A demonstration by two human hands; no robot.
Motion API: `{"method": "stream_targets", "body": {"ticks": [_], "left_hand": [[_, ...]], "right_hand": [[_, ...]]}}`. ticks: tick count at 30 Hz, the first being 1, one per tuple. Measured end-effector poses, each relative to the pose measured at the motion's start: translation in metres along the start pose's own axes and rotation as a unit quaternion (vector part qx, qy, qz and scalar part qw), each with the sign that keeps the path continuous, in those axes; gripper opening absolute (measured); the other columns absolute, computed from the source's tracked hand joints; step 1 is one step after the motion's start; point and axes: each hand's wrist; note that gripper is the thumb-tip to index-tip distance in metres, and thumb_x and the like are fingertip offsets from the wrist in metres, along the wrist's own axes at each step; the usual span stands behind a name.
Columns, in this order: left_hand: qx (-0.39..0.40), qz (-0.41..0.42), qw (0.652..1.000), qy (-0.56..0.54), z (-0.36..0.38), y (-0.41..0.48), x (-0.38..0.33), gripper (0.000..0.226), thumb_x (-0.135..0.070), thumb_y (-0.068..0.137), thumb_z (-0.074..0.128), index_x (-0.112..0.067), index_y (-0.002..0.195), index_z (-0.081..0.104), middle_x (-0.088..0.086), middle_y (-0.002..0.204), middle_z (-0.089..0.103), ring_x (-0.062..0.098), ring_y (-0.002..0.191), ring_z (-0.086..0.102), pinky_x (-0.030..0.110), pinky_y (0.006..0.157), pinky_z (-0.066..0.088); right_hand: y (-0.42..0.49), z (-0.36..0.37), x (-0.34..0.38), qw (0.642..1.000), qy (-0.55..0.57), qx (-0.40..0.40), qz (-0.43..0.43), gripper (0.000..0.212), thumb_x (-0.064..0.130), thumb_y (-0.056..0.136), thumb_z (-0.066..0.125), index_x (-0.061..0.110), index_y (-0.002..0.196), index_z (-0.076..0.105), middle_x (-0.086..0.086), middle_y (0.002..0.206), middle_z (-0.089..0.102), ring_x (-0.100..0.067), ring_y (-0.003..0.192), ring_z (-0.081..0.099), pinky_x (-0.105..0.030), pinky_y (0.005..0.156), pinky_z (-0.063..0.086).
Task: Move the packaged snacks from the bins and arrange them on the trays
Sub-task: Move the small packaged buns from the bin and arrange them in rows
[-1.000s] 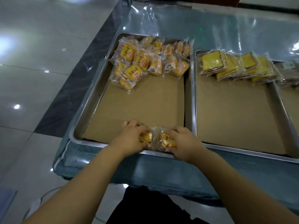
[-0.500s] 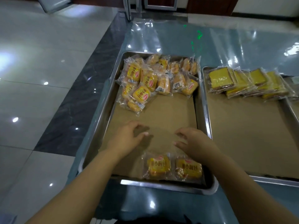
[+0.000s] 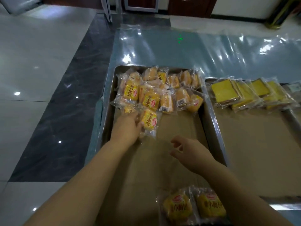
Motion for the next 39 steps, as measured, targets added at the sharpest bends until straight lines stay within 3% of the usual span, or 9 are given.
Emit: {"method": "stream_targets", "body": {"ticks": [3, 8, 11, 15, 19, 25, 29, 35, 39], "left_hand": [[0.001, -0.003, 1.0, -0.003, 0.005, -0.003, -0.001, 0.006, -0.026, 0.088, 0.061, -0.024, 0.093, 0.06, -0.012, 0.081, 0.059, 0.013, 0.081, 0.059, 0.026, 0.061, 0.045], [-0.005, 0.003, 0.999, -0.032, 0.013, -0.013, -0.004, 0.01, -0.027, 0.087, 0.062, -0.024, 0.097, 0.064, -0.011, 0.086, 0.062, 0.008, 0.08, 0.058, 0.023, 0.064, 0.043], [0.016, -0.022, 0.997, -0.066, 0.02, -0.023, -0.005, 0.009, -0.03, 0.084, 0.066, -0.027, 0.09, 0.061, -0.014, 0.082, 0.056, 0.002, 0.075, 0.053, 0.015, 0.06, 0.036], [0.05, -0.061, 0.986, -0.15, 0.028, -0.034, -0.004, 0.015, -0.032, 0.08, 0.071, -0.026, 0.086, 0.058, -0.013, 0.084, 0.061, 0.001, 0.081, 0.057, 0.018, 0.064, 0.042], [0.026, -0.102, 0.96, -0.259, 0.031, -0.041, -0.007, 0.012, -0.035, 0.087, 0.061, -0.026, 0.09, 0.053, -0.007, 0.089, 0.062, 0.01, 0.082, 0.062, 0.037, 0.073, 0.054], [0.022, -0.148, 0.92, -0.362, 0.036, -0.041, -0.017, 0.013, -0.026, 0.096, 0.047, -0.022, 0.105, 0.056, -0.001, 0.084, 0.067, 0.017, 0.073, 0.067, 0.037, 0.07, 0.056], [0.06, -0.16, 0.91, -0.377, 0.037, -0.044, -0.018, 0.012, -0.019, 0.093, 0.053, -0.021, 0.088, 0.065, 0.002, 0.07, 0.067, 0.013, 0.063, 0.064, 0.03, 0.067, 0.056], [0.123, -0.162, 0.889, -0.41, 0.034, -0.052, -0.022, 0.004, -0.012, 0.083, 0.066, -0.008, 0.086, 0.067, 0.004, 0.064, 0.067, 0.009, 0.056, 0.061, 0.016, 0.048, 0.046], [0.106, -0.136, 0.939, -0.298, 0.033, -0.056, -0.019, 0.008, -0.016, 0.085, 0.065, -0.014, 0.077, 0.063, -0.003, 0.065, 0.064, 0.006, 0.057, 0.057, 0.019, 0.051, 0.041]], "right_hand": [[0.01, 0.004, 0.005, 0.999, 0.017, 0.012, 0.028, 0.039, 0.041, 0.089, 0.057, 0.026, 0.125, 0.051, 0.006, 0.114, 0.06, -0.011, 0.096, 0.057, -0.031, 0.081, 0.051], [0.024, 0.012, 0.014, 0.992, 0.099, 0.042, 0.06, 0.048, 0.048, 0.091, 0.051, 0.02, 0.13, 0.048, 0.002, 0.115, 0.06, -0.01, 0.091, 0.055, -0.021, 0.066, 0.042], [0.03, 0.015, 0.019, 0.987, 0.152, 0.023, 0.052, 0.028, 0.043, 0.092, 0.051, 0.019, 0.104, 0.059, 0.003, 0.091, 0.061, -0.01, 0.077, 0.055, -0.022, 0.058, 0.04], [0.032, 0.015, 0.016, 0.949, 0.295, -0.062, 0.092, 0.017, 0.024, 0.091, 0.058, 0.018, 0.107, 0.057, 0.003, 0.094, 0.063, -0.016, 0.086, 0.062, -0.035, 0.075, 0.055], [0.024, 0.006, 0.001, 0.92, 0.378, -0.065, 0.083, 0.029, 0.007, 0.09, 0.058, 0.016, 0.117, 0.059, 0.001, 0.097, 0.064, -0.012, 0.085, 0.065, -0.023, 0.061, 0.056], [0.01, -0.008, -0.023, 0.926, 0.375, -0.022, 0.046, 0.032, 0.005, 0.088, 0.059, 0.027, 0.111, 0.062, 0.003, 0.097, 0.066, -0.007, 0.081, 0.065, -0.016, 0.057, 0.05], [0.003, -0.014, -0.034, 0.934, 0.358, -0.002, 0.024, 0.035, 0.004, 0.088, 0.059, 0.036, 0.101, 0.064, 0.003, 0.093, 0.069, -0.009, 0.075, 0.064, -0.014, 0.054, 0.046], [0.002, -0.013, -0.049, 0.935, 0.35, -0.026, 0.043, 0.035, 0.002, 0.083, 0.065, 0.03, 0.102, 0.062, 0.001, 0.094, 0.069, -0.004, 0.068, 0.067, -0.014, 0.054, 0.045], [0.0, -0.009, -0.052, 0.921, 0.378, -0.071, 0.056, 0.035, -0.001, 0.076, 0.072, 0.017, 0.105, 0.062, -0.001, 0.087, 0.069, -0.002, 0.062, 0.066, -0.007, 0.049, 0.043]]}}
Point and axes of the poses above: each hand's wrist, its own y-axis towards the middle knuckle, its own z-axis out of the palm, x = y × z
